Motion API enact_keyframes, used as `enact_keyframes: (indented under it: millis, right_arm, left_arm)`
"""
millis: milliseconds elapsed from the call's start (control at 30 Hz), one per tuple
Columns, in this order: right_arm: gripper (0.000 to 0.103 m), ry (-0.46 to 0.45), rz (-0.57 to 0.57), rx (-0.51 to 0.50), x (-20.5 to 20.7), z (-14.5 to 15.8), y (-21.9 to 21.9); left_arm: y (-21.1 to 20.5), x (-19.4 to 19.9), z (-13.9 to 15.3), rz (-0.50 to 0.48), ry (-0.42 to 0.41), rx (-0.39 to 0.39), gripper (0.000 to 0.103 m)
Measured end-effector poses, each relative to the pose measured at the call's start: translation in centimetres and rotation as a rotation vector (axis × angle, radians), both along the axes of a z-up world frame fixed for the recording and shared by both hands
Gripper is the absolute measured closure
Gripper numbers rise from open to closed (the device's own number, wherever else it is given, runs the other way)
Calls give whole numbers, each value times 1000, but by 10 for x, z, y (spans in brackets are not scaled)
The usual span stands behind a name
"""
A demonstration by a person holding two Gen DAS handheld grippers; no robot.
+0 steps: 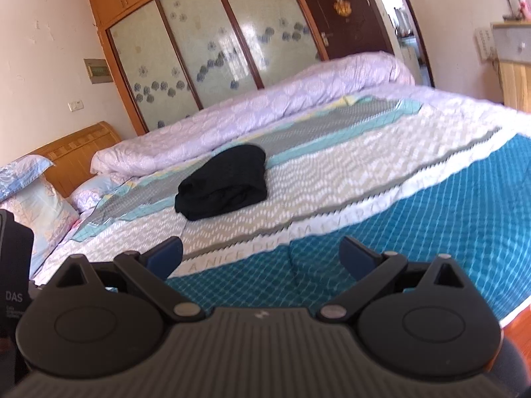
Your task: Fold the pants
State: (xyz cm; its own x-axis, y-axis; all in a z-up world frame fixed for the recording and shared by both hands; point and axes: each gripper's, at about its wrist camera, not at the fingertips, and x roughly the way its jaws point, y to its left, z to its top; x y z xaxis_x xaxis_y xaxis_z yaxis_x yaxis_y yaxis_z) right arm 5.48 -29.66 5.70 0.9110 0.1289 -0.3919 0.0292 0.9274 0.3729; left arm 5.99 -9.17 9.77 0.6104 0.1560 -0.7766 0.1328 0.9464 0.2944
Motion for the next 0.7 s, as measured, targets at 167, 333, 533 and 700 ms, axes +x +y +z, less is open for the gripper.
enact_keyframes:
  millis: [167, 333, 533, 700]
  right_arm:
    - [2, 44, -3, 13, 7, -8, -4]
    - [1, 45, 1, 22, 5, -10, -6]
    - [2, 39, -2, 10, 5, -9, -9]
    - [2, 25, 13, 5, 3, -7, -5]
  left_arm:
    - [-4, -8, 9, -19, -35, -29, 0]
    - [-7, -6, 3, -29, -7, -23, 0]
    - [-3, -5, 7, -14, -25, -42, 0]
    - [5, -1, 9, 13, -37, -53, 0]
